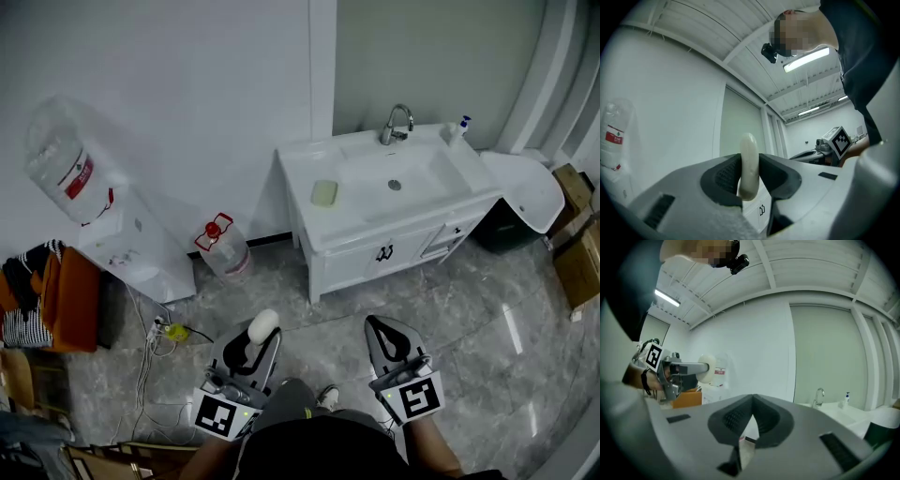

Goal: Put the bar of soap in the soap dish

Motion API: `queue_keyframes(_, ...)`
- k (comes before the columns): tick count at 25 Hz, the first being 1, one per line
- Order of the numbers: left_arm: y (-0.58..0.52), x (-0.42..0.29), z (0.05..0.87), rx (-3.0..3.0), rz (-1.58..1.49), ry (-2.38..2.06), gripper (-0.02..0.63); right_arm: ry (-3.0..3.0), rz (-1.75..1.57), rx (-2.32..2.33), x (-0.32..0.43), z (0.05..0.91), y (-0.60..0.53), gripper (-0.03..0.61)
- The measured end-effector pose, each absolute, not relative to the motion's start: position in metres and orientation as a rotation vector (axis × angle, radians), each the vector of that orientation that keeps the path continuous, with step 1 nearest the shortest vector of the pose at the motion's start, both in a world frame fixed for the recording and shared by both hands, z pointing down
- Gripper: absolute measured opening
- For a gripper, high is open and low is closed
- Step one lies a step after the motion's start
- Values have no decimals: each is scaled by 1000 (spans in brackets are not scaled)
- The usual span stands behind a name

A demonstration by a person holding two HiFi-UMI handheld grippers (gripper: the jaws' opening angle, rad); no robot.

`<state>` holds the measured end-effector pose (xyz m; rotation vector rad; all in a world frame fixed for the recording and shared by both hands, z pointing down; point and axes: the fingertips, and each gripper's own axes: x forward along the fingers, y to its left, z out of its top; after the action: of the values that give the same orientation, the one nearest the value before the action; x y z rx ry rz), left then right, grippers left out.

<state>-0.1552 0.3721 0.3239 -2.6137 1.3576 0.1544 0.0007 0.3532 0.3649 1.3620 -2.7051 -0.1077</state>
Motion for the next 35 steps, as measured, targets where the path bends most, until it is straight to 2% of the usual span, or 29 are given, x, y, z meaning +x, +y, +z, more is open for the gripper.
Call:
queue_keyframes(14,316,-153,353,-2692,84,1370,109,-2683,72,1272,-11,414,309,12)
queue_keyframes(20,244,-163,363,-2730,75,1370,109,-2674,85,1241,-25,415,242,11)
queue_keyframes(35,67,-186,355,-2863,276,1251,109,-2575,93,1343,-53,397,74,11)
